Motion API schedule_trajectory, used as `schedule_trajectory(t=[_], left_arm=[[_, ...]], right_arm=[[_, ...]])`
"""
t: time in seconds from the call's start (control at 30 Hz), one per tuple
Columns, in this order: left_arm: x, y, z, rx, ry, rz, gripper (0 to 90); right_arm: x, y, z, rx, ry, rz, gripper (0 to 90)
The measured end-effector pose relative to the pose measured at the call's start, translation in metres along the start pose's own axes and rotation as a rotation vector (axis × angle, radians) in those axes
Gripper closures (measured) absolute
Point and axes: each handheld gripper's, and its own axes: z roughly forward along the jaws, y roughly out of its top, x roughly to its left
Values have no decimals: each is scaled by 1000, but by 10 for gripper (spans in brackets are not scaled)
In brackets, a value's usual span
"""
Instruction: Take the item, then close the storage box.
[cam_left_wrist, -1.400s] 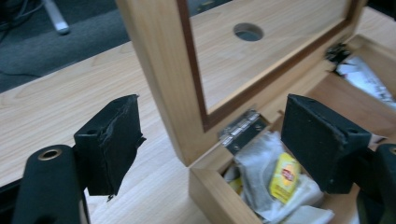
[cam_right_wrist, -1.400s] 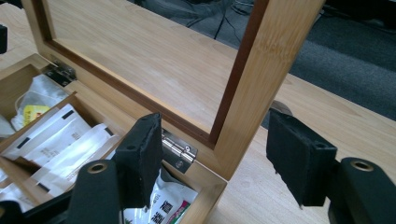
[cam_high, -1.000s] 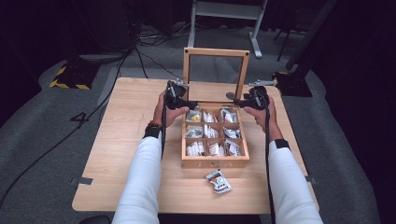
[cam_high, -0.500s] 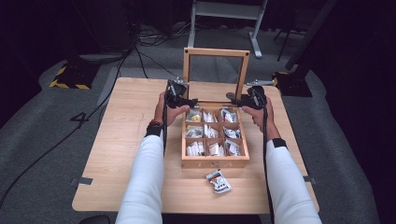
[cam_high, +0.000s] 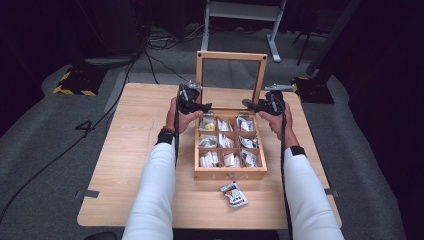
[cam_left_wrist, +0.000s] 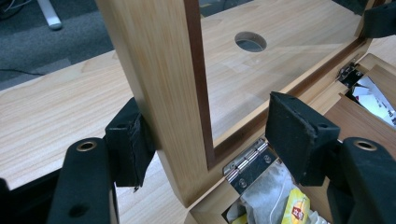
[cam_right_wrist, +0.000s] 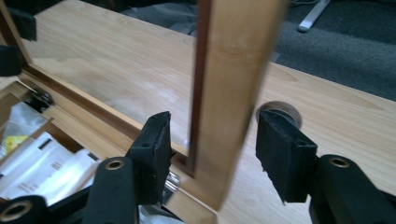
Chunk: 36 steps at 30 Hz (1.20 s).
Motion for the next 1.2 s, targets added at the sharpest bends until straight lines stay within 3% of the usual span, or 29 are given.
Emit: schedule_trajectory(t=[0.1,0.2,0.27,0.4,0.6,0.77,0.97,1.2], left_arm=[[1,1,0,-2,10,-1,378],[2,2,-2,-5,13,-11,422],[3,1,-3,-4,9,-14,446],[3,1,-4,-10,6,-21,468],[2,0,-7,-27,-4,-41,481],[-2,1,-10,-25,12,-30,482],[-6,0,-19,-32,0,6,480],[-9,2,-34,-98,-24,-7,469]], right_arm=[[-3,1,-1,22,4,-10,463],[1,2,0,21,28,-24,524],[4,3,1,21,13,-34,521],[3,2,-1,15,23,-9,541],[5,1,-4,14,15,-12,543],[5,1,-7,9,27,4,548],[8,0,-15,-6,37,-6,543],[9,1,-29,-50,54,-7,553]])
